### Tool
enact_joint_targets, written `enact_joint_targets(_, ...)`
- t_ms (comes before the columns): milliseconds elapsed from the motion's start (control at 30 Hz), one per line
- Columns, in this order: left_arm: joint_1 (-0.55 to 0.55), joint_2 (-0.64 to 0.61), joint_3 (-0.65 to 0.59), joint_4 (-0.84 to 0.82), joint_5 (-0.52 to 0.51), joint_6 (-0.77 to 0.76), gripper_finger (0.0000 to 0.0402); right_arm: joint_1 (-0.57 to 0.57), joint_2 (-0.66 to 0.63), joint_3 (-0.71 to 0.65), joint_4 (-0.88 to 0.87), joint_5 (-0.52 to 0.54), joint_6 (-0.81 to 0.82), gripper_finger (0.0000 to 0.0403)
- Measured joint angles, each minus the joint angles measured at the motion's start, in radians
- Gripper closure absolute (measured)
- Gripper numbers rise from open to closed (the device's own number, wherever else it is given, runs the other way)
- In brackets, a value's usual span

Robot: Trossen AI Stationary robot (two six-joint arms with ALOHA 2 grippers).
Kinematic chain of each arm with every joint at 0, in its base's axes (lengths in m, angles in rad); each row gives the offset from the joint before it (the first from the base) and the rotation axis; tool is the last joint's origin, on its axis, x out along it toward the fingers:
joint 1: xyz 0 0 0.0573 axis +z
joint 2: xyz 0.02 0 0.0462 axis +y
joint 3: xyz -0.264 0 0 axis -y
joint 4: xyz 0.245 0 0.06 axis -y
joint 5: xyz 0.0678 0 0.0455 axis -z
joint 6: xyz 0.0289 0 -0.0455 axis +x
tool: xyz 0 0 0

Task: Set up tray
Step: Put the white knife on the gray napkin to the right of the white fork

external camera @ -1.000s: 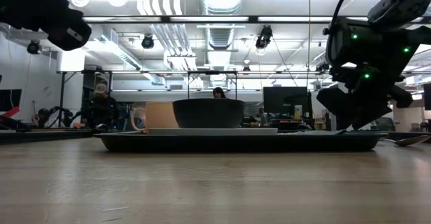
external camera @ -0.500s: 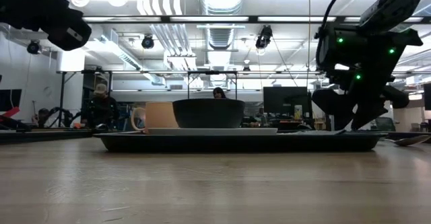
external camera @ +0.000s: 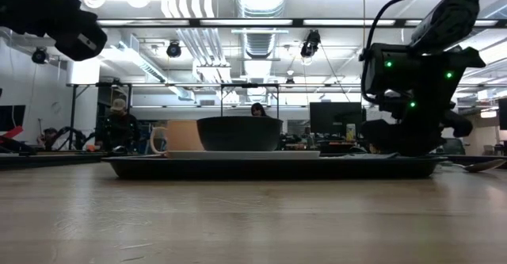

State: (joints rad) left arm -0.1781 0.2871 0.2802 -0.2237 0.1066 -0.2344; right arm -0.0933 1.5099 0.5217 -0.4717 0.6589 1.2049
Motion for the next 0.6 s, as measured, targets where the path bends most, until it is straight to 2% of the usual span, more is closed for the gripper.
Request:
enact_joint_targets(200,0.000,0.000,0.000,0.000,0.008,-0.013,0.0325,-0.003,0.032,-0.002,0.005,0.011,0.022,0.0310)
enact_joint_targets(367,0.000,0.000,0.000,0.000,0.026,-0.015,0.0325,-0.005,0.004,-0.005,0.004,-0.001,-0.006,0.0377)
enact_joint_targets(600,0.000,0.000,0.000,0.000,0.035,-0.041,0.0325,-0.007,-0.085,-0.005,-0.074,-0.016,-0.011,0.0387)
